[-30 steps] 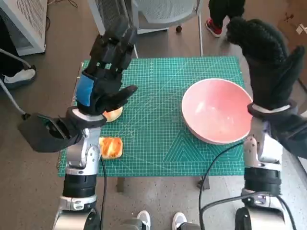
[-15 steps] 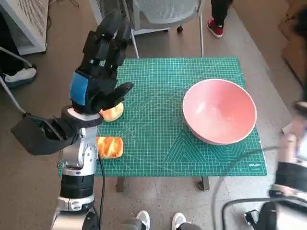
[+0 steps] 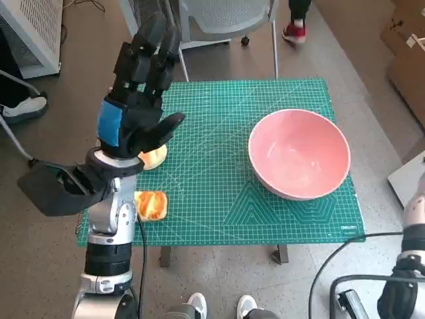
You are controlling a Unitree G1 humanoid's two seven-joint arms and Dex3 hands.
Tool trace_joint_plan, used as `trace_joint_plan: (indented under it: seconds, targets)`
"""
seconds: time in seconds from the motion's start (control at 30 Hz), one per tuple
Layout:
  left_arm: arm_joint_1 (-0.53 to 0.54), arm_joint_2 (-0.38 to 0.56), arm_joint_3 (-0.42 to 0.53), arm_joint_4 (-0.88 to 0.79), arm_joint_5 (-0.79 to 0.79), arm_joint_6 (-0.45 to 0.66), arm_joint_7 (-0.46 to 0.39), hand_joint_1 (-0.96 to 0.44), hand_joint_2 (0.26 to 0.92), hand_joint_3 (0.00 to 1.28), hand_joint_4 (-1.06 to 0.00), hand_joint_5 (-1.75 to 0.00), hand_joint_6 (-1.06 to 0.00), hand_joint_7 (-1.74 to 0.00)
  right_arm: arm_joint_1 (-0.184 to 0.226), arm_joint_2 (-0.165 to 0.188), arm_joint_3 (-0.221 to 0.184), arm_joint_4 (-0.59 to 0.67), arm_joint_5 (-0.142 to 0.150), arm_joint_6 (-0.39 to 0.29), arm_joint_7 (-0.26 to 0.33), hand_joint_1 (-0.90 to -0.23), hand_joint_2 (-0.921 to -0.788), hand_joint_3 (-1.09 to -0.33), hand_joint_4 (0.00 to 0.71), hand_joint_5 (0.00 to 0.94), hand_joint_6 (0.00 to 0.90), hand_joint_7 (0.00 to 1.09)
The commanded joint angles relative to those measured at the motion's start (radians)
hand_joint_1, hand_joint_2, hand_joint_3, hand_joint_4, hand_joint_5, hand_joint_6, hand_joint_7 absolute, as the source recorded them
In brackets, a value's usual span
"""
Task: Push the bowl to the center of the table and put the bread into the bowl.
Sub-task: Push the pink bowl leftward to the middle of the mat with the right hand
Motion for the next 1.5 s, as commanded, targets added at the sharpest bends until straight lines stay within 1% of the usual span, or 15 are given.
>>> trace_joint_plan:
  seconds: [0.03,0.13,0.23,0.3,0.37,0.47,0.53,0.63,0.67,0.8,0.93,1.13,1.27,1.5]
  targets:
    - [-0.01,-0.003,0.0,0.001,0.004,-0.017,0.003,-0.5,0.907,0.18,0.0,0.0,0.0,-0.31,0.027,0.055,-0.012,0.065,0.004,0.091,-0.023,-0.441,-0.921,-0.624,0.249,0.0,0.365,0.0]
    - [-0.008,-0.005,-0.001,-0.001,0.004,-0.018,0.004,-0.5,0.908,0.17,0.0,0.0,0.0,-0.31,0.033,0.075,-0.023,0.081,0.013,0.142,-0.026,-0.427,-0.921,-0.638,0.241,0.002,0.352,0.0]
    - [-0.004,-0.003,0.0,-0.004,0.002,-0.017,0.002,-0.5,0.909,0.17,0.0,0.0,0.0,-0.3,0.04,0.111,-0.029,0.092,0.014,0.189,-0.025,-0.424,-0.921,-0.646,0.245,0.005,0.348,0.0]
    - [-0.001,-0.002,0.002,-0.007,0.001,-0.016,0.001,-0.5,0.91,0.17,0.0,0.0,0.0,-0.3,0.042,0.13,-0.029,0.092,0.009,0.203,-0.03,-0.426,-0.921,-0.652,0.249,0.007,0.348,0.0]
    - [0.003,0.001,0.004,-0.012,-0.001,-0.013,0.0,-0.49,0.911,0.17,0.0,0.0,0.0,-0.3,0.04,0.162,-0.02,0.092,-0.001,0.224,-0.047,-0.434,-0.921,-0.662,0.251,0.007,0.357,0.01]
    - [0.008,0.004,0.005,-0.021,-0.002,-0.007,0.002,-0.49,0.912,0.17,0.0,0.0,0.0,-0.3,0.039,0.197,-0.01,0.092,-0.014,0.241,-0.06,-0.448,-0.921,-0.676,0.253,0.007,0.368,0.01]
    - [0.012,0.006,0.005,-0.026,-0.002,-0.003,0.003,-0.49,0.913,0.17,0.0,0.0,0.0,-0.3,0.039,0.213,-0.005,0.092,-0.02,0.247,-0.065,-0.472,-0.921,-0.68,0.254,0.006,0.369,0.01]
    - [0.021,0.008,0.006,-0.038,-0.002,0.001,0.004,-0.49,0.914,0.16,0.0,0.0,0.0,-0.3,0.033,0.254,0.005,0.092,-0.028,0.255,-0.06,-0.487,-0.921,-0.67,0.254,0.005,0.373,0.01]
    - [0.023,0.01,0.007,-0.042,-0.002,0.004,0.005,-0.49,0.914,0.16,0.0,0.0,0.0,-0.3,0.03,0.268,0.01,0.091,-0.033,0.257,-0.057,-0.488,-0.921,-0.669,0.255,0.005,0.375,0.01]
    - [0.029,0.016,0.01,-0.05,-0.006,0.014,0.007,-0.49,0.916,0.16,0.0,0.0,0.0,-0.31,0.022,0.303,0.021,0.089,-0.044,0.265,-0.043,-0.476,-0.921,-0.666,0.255,0.004,0.371,0.01]
    - [0.041,0.021,0.015,-0.064,-0.008,0.022,0.008,-0.5,0.918,0.16,0.0,0.0,0.0,-0.32,0.008,0.333,0.026,0.089,-0.046,0.278,-0.033,-0.468,-0.921,-0.674,0.255,0.003,0.369,0.01]
    - [0.064,0.028,0.022,-0.095,-0.013,0.034,0.011,-0.51,0.92,0.15,0.0,0.0,0.0,-0.33,-0.02,0.366,0.035,0.088,-0.048,0.3,-0.03,-0.467,-0.921,-0.683,0.256,0.003,0.371,0.01]
    - [0.077,0.034,0.029,-0.108,-0.014,0.041,0.014,-0.51,0.92,0.15,0.0,0.0,0.0,-0.33,-0.038,0.384,0.045,0.085,-0.054,0.307,-0.032,-0.474,-0.921,-0.685,0.258,0.003,0.374,0.01]
    - [0.096,0.039,0.036,-0.124,-0.009,0.043,0.025,-0.52,0.921,0.14,0.0,0.0,0.0,-0.33,-0.071,0.406,0.06,0.083,-0.066,0.312,-0.035,-0.466,-0.921,-0.694,0.256,0.001,0.367,0.01]
